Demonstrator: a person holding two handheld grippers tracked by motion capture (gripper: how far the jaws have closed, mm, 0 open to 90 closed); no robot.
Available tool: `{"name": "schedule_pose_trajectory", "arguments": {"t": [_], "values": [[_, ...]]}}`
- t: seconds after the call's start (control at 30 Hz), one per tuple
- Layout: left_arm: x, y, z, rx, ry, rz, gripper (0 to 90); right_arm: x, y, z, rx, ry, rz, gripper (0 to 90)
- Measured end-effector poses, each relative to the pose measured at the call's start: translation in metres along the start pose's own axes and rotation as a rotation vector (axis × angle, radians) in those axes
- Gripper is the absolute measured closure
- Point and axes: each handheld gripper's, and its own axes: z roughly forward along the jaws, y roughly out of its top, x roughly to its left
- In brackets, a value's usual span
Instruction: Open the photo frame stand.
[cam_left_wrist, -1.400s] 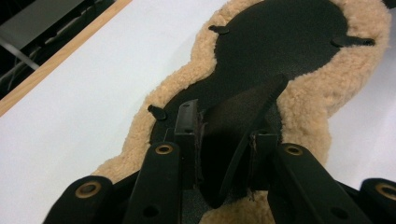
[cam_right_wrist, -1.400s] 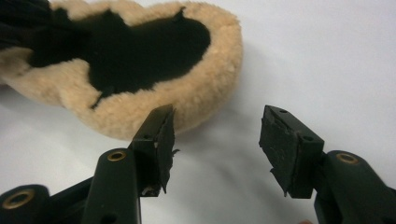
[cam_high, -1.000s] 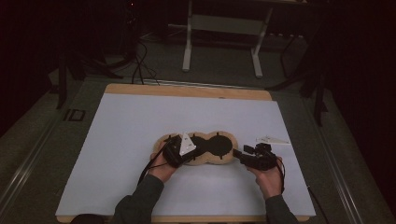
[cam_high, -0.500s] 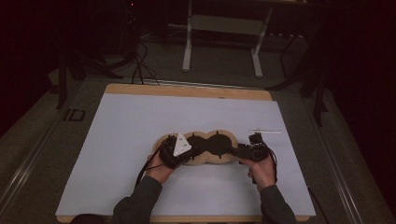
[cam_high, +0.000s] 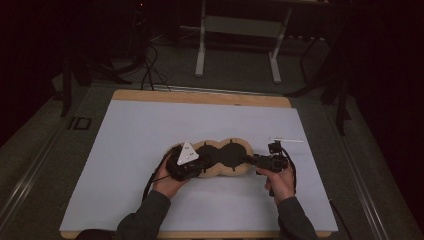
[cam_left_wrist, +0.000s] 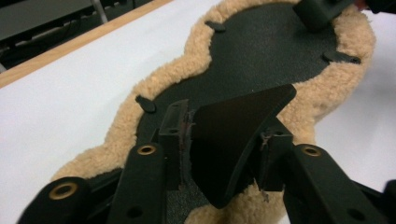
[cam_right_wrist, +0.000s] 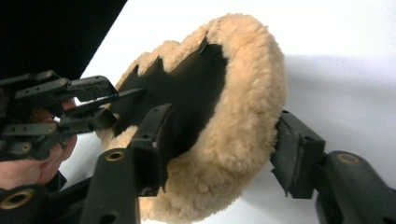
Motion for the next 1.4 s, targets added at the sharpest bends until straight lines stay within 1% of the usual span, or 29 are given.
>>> {"name": "schedule_pose_trajectory", "arguments": {"t": [0.1, 0.27, 0.4, 0.43, 0.5, 0.6, 0.67, 0.73, 0.9, 0.97, 1.0, 1.03, 1.23, 1.3, 1.4], "values": [[0.000, -0.001, -0.002, 0.019, -0.007, -0.003, 55.2, 0.000, 0.001, -0.001, -0.007, 0.004, -0.001, 48.2], [-0.002, -0.002, -0.005, 0.042, 0.009, 0.006, 49.6, 0.002, 0.002, -0.003, -0.014, 0.015, -0.009, 51.7], [-0.002, -0.005, -0.006, 0.071, -0.016, 0.003, 44.0, 0.004, 0.003, -0.005, -0.017, 0.019, -0.022, 54.5], [-0.001, -0.006, -0.006, 0.069, -0.024, -0.004, 43.8, 0.005, 0.004, -0.005, -0.016, 0.015, -0.034, 54.6], [0.001, -0.008, -0.007, 0.064, -0.046, -0.029, 42.7, 0.006, 0.004, -0.005, -0.014, 0.014, -0.041, 54.9], [0.002, -0.010, -0.009, 0.062, -0.063, -0.041, 40.9, 0.009, 0.006, -0.006, -0.013, 0.010, -0.059, 55.6], [0.002, -0.011, -0.011, 0.082, -0.081, -0.048, 38.5, 0.010, 0.007, -0.007, -0.013, 0.009, -0.067, 56.5], [0.002, -0.012, -0.015, 0.084, -0.089, -0.052, 38.2, 0.011, 0.007, -0.007, -0.008, 0.004, -0.087, 56.6], [0.003, -0.019, -0.026, 0.067, -0.109, -0.081, 38.2, 0.012, 0.007, -0.007, -0.004, 0.000, -0.105, 57.0], [0.005, -0.022, -0.032, 0.062, -0.110, -0.093, 38.2, 0.013, 0.007, -0.008, 0.000, -0.002, -0.115, 57.0], [0.005, -0.022, -0.032, 0.062, -0.110, -0.093, 38.2, 0.013, 0.007, -0.008, 0.000, -0.002, -0.115, 57.0], [0.007, -0.024, -0.036, 0.060, -0.115, -0.102, 38.2, 0.013, 0.007, -0.008, 0.001, -0.004, -0.122, 57.1], [0.010, -0.027, -0.044, 0.082, -0.118, -0.096, 37.3, 0.016, 0.008, -0.009, 0.005, -0.004, -0.148, 57.4], [0.011, -0.028, -0.047, 0.083, -0.127, -0.095, 37.3, 0.016, 0.008, -0.010, 0.007, -0.007, -0.155, 57.4], [0.013, -0.029, -0.052, 0.077, -0.127, -0.093, 37.3, 0.017, 0.007, -0.010, 0.013, -0.012, -0.163, 57.5]]}}
